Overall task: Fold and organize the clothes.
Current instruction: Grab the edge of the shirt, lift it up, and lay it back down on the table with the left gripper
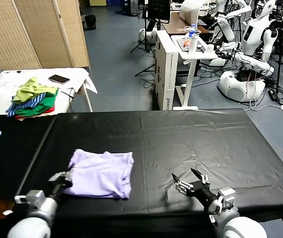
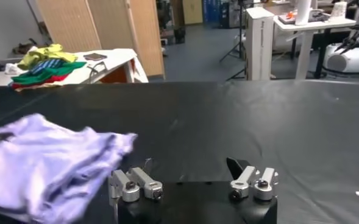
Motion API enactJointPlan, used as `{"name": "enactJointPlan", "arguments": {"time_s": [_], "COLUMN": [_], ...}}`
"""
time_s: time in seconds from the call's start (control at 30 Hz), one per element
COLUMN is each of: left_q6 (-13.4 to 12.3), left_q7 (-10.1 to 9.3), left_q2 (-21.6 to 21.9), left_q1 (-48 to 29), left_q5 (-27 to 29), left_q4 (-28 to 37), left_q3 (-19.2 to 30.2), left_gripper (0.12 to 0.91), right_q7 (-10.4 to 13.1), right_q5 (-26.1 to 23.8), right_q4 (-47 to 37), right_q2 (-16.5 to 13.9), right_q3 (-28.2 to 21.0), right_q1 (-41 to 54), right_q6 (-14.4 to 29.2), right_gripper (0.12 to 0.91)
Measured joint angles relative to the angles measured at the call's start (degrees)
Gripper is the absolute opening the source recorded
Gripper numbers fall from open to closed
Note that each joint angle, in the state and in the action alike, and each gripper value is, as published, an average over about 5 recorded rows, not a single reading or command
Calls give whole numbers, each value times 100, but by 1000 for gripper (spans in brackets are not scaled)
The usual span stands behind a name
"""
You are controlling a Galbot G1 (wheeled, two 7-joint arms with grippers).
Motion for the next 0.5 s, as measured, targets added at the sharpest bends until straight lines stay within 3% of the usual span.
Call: {"name": "enactJointPlan", "arguments": {"time_s": [0.3,0.5], "left_q6": [124,248], "left_q7": [-44,-311], "left_q2": [1296,1528], "left_q1": [480,763], "left_q5": [-564,-397], "left_q4": [-146,-541], "left_q3": [-1416,-1919], "left_gripper": [174,174], "right_q7": [0,0], "right_q5": [-31,-97], "right_q4": [-123,-174], "right_q2": [58,111], "right_q3": [-109,-179], "right_q1": [103,107], "right_q6": [22,37], "right_gripper": [907,907]}}
